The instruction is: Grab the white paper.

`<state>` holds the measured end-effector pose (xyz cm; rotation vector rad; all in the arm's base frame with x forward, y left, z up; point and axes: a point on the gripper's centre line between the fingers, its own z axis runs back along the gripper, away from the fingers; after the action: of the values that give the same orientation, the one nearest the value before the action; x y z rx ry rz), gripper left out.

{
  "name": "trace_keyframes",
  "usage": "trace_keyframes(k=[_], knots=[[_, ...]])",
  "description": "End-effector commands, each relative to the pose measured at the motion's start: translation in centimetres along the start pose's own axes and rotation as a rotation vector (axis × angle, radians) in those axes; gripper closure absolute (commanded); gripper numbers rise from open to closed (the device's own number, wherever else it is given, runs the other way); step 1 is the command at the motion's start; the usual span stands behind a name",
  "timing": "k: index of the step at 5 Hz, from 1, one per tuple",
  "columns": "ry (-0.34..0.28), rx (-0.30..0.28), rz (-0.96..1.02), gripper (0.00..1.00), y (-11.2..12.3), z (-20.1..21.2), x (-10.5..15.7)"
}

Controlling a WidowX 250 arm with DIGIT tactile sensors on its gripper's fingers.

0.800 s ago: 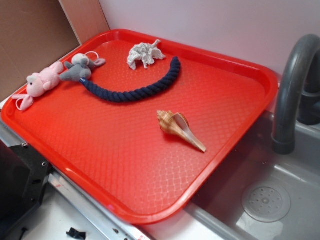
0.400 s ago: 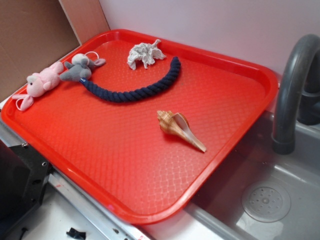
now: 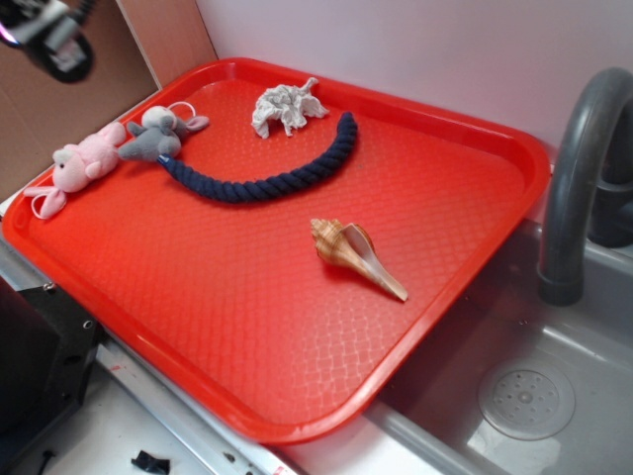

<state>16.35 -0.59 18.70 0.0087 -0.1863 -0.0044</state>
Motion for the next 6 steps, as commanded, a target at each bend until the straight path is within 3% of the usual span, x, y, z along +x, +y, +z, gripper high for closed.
trace_keyframes(k=[1,3,4,6], knots=[[-0.134,0.001,-0.093,0.00,2.3,-4.8,6.9],[-0.138,-0.038,-0.080,0.00,4.6,-10.5,11.8],[-0.091,-0.038,-0.100,0.00,5.8,-13.8,13.6],[0.013,-0.031,-0.140,0.00,5.9,-17.5,14.3]])
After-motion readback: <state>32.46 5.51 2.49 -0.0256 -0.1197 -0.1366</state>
